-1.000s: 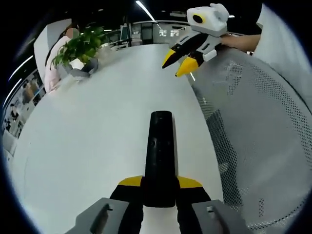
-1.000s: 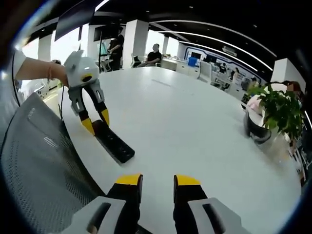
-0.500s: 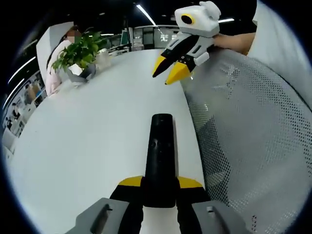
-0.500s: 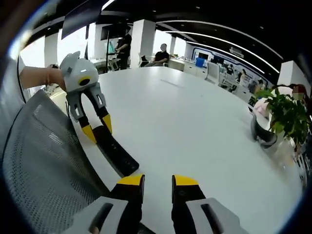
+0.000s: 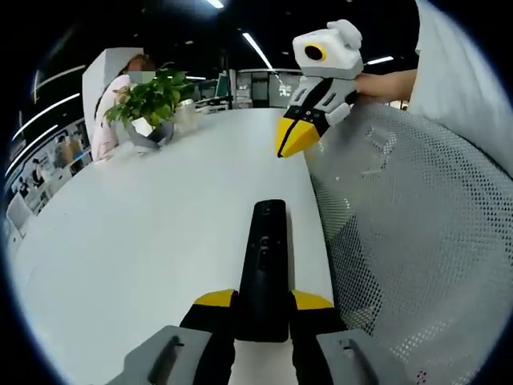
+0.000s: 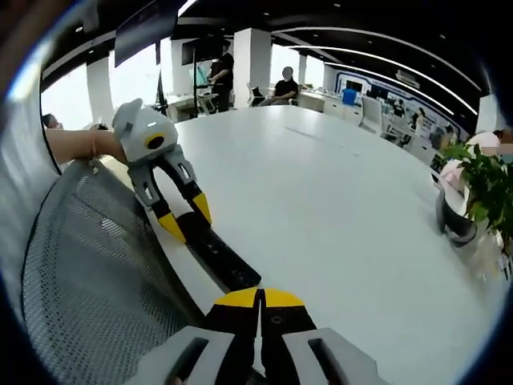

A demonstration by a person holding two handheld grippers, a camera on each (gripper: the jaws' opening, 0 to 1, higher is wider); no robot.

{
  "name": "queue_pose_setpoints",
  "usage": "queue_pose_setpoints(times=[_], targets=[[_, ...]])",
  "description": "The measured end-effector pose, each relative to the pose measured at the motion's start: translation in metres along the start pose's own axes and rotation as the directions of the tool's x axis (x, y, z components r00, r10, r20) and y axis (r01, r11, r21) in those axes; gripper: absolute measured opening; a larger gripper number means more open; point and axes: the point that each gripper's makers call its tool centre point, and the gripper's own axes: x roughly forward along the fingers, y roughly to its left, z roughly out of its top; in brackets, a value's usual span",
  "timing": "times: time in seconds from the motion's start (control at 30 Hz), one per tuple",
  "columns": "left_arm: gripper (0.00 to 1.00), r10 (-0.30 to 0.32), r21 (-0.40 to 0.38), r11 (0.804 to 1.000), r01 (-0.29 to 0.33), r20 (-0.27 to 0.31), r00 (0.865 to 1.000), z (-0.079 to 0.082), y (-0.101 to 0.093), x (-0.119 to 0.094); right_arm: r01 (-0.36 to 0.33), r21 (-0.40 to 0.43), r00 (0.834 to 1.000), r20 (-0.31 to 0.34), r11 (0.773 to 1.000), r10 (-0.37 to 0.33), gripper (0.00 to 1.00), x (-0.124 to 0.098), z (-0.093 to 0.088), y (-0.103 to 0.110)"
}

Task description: Press the specified remote control buttons in sequence, fully releasing each button before pressing the next.

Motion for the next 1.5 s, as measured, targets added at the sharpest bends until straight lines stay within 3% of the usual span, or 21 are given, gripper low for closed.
queue_pose_setpoints(times=[0.1,0.27,0.33,0.43,0.57,0.73,0.9,0.97,1.07,1.13,1.17,1.23,1.33,1.47,1.5], targets=[[0.26,-0.003,0.006,1.0,0.003,-0.011,1.0,0.0,-0.001,0.0,-0.05,0.0,0.998,-0.031,0.999,0.05,0.0,0.002,0.0,0.005],[0.25,-0.01,0.038,0.999,0.01,-0.008,1.0,0.0,-0.003,0.0,-0.113,-0.078,0.991,-0.081,0.991,0.107,0.0,0.019,0.002,0.009],[0.25,-0.016,0.048,0.999,0.016,0.005,1.0,-0.001,-0.004,-0.001,-0.157,-0.116,0.979,-0.151,0.981,0.139,0.0,0.029,-0.006,0.011],[0.24,-0.025,0.062,0.998,0.024,0.01,1.0,0.0,-0.004,0.0,-0.198,-0.142,0.967,-0.187,0.97,0.17,0.0,0.039,-0.01,0.014],[0.24,-0.029,0.068,0.997,0.028,0.014,0.999,-0.001,-0.003,0.001,-0.229,-0.186,0.952,-0.248,0.956,0.18,0.0,0.046,-0.017,0.014],[0.25,-0.032,0.053,0.998,0.03,0.019,0.999,-0.002,-0.002,0.001,-0.267,-0.185,0.941,-0.261,0.946,0.215,0.0,0.05,-0.016,0.02],[0.24,-0.034,0.052,0.998,0.033,0.02,0.999,-0.002,-0.002,0.001,-0.271,-0.22,0.935,-0.291,0.937,0.202,0.0,0.05,-0.018,0.019],[0.24,-0.034,0.05,0.998,0.033,0.019,0.999,-0.002,-0.002,0.001,-0.284,-0.254,0.924,-0.328,0.924,0.194,0.0,0.051,-0.018,0.019],[0.24,-0.034,0.049,0.998,0.033,0.02,0.999,-0.002,-0.002,0.002,-0.298,-0.28,0.895,-0.413,0.913,0.165,0.0,0.052,-0.02,0.019],[0.24,-0.036,0.037,0.999,0.035,0.022,0.999,-0.002,-0.002,0.002,-0.31,-0.238,0.871,-0.459,0.92,0.175,0.0,0.053,-0.019,0.019],[0.25,-0.036,0.038,0.999,0.035,0.023,0.999,-0.002,-0.002,0.002,-0.311,-0.174,0.857,-0.477,0.934,0.197,0.0,0.053,-0.019,0.019],[0.25,-0.035,0.03,0.999,0.035,0.023,0.999,-0.002,-0.002,0.002,-0.314,-0.118,0.845,-0.486,0.942,0.221,0.0,0.054,-0.018,0.017],[0.25,-0.031,0.027,0.999,0.031,0.022,0.999,-0.002,-0.002,0.002,-0.333,-0.102,0.851,-0.461,0.937,0.252,0.0,0.053,-0.019,0.016],[0.25,-0.032,0.026,0.999,0.032,0.022,0.999,-0.002,-0.002,0.002,-0.396,-0.246,0.859,-0.441,0.885,0.261,0.0,0.053,-0.019,0.019],[0.25,-0.032,0.026,0.999,0.031,0.022,0.999,-0.002,-0.002,0.002,-0.39,-0.242,0.86,-0.441,0.888,0.258,0.0,0.052,-0.019,0.019]])
